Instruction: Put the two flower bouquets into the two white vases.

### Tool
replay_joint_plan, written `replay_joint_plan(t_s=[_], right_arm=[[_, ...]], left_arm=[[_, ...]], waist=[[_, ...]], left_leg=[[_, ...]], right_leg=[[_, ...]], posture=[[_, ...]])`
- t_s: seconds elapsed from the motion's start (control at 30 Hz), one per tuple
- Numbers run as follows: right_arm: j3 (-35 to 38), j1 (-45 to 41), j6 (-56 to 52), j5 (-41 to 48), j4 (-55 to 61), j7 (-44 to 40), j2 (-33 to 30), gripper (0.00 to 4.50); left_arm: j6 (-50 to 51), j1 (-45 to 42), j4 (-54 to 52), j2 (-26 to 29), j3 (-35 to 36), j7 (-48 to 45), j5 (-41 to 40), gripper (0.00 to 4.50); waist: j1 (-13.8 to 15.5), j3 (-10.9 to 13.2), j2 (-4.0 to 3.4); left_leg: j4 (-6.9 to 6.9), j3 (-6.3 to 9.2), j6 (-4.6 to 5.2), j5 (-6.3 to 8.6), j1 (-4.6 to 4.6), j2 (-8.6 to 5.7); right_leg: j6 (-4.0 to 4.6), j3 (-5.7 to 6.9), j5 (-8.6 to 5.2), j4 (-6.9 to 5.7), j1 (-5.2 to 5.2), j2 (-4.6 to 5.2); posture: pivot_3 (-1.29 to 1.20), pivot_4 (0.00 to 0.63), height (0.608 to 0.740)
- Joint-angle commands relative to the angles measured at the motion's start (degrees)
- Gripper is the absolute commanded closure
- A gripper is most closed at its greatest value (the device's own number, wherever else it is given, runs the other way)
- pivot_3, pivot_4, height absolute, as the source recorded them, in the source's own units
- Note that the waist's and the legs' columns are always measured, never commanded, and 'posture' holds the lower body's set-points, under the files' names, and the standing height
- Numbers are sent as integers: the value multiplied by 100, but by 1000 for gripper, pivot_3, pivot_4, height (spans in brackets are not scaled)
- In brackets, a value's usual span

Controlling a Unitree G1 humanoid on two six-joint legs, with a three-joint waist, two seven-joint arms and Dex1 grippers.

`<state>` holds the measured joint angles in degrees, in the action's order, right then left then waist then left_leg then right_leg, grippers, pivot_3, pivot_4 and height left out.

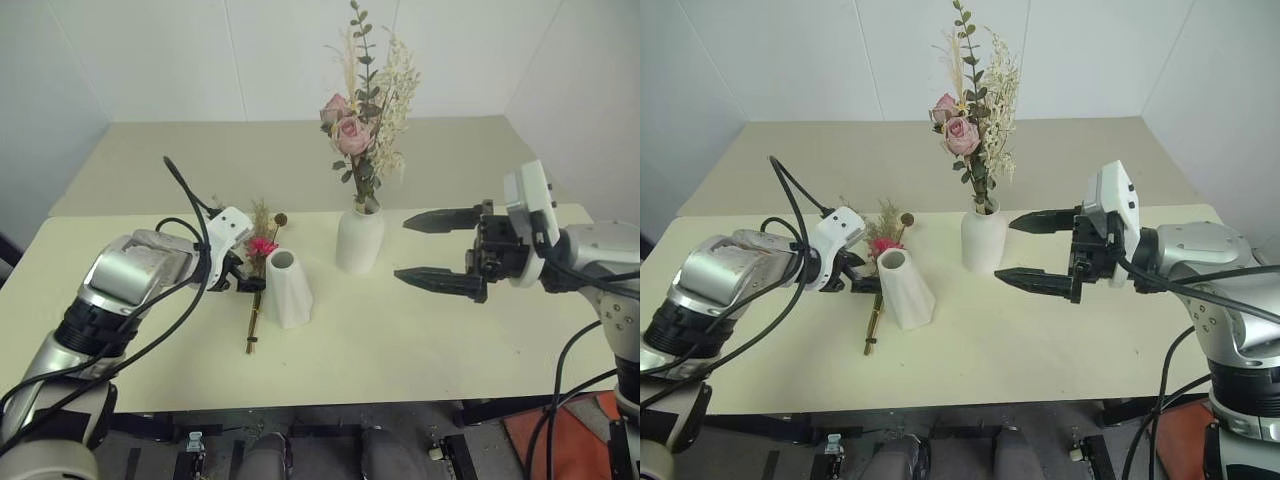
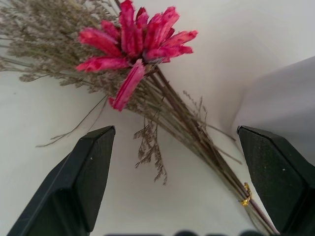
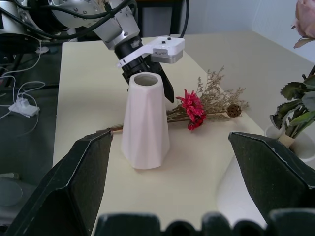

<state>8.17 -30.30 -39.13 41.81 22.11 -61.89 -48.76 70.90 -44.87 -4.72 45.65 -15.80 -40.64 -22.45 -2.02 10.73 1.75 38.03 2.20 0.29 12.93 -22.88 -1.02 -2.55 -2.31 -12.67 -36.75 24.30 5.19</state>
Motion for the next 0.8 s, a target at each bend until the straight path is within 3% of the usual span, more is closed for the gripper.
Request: replay_joint_plan(t_s=[0.03,0.17,0.53,0.67,0.8], right_arm=[[172,29,71,140,223,70,-9,19],[194,84,60,169,248,-49,-134,0],[186,98,77,179,180,-262,-341,0],[183,107,78,197,178,-264,-355,0],[190,132,74,209,174,-232,-347,0]], left_arm=[[69,-120,59,-80,-337,96,280,177],[212,-141,259,-287,-517,170,404,975],[288,-9,344,-608,-357,660,760,4375],[217,61,393,-653,-25,933,871,4487],[-258,299,329,-813,960,1410,882,4487]], waist=[[3,0,0],[20,0,0],[113,-1,2],[102,-1,2],[98,-1,2]], left_leg=[[0,0,0,0,1,-1],[2,0,0,0,0,-1],[5,0,0,0,8,-2],[6,1,0,0,7,-1],[6,3,0,0,5,0]], right_leg=[[0,0,0,0,-1,1],[0,0,0,-2,0,0],[0,-1,0,-3,-8,1],[0,-1,0,-4,-7,1],[1,-2,1,-6,-3,1]], posture=[[0,150,740],[0,150,740],[0,150,740],[0,150,740],[0,150,740]])
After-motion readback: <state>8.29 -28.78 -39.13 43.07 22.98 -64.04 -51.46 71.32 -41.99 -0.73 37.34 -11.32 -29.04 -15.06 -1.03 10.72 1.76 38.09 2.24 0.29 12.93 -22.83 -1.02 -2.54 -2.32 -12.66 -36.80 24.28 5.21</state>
